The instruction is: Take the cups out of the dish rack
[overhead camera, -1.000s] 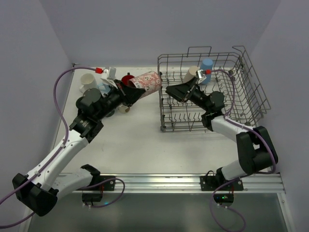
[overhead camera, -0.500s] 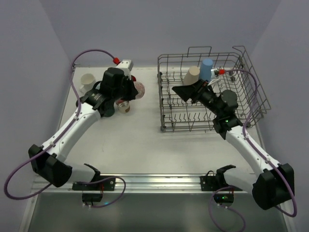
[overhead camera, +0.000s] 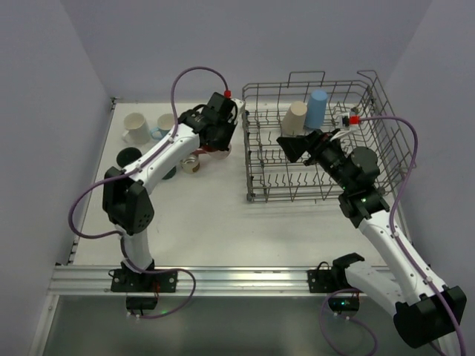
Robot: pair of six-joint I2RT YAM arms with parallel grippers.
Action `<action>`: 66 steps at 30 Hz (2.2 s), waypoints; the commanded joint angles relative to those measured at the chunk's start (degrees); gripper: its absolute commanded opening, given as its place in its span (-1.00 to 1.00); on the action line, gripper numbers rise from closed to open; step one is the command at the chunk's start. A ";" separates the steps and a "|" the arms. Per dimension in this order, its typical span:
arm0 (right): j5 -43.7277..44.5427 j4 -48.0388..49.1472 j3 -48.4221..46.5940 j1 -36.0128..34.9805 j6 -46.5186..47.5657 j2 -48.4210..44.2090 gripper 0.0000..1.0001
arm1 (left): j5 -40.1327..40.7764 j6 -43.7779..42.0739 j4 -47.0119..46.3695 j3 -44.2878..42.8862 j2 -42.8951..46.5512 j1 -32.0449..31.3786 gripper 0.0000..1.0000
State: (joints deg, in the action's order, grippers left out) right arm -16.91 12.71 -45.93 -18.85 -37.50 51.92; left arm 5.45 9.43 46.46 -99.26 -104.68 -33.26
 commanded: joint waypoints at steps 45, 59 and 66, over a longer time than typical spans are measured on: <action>23.22 -9.19 -5.39 1.09 13.76 2.39 0.98 | 6.85 -2.75 -0.31 -11.74 -10.63 -1.99 0.37; 26.49 -12.53 -18.83 4.70 18.15 23.21 0.82 | 2.47 3.22 -14.44 0.42 14.71 -1.99 1.00; 27.53 -16.66 -30.34 6.63 19.39 37.10 0.98 | -3.71 4.63 -30.80 27.78 42.60 -2.08 1.00</action>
State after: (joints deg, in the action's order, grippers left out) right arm 8.36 -2.20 -71.33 -13.02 -20.03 85.65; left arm 4.12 12.64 24.71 -80.58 -69.71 -35.20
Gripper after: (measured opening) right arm 0.986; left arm 0.997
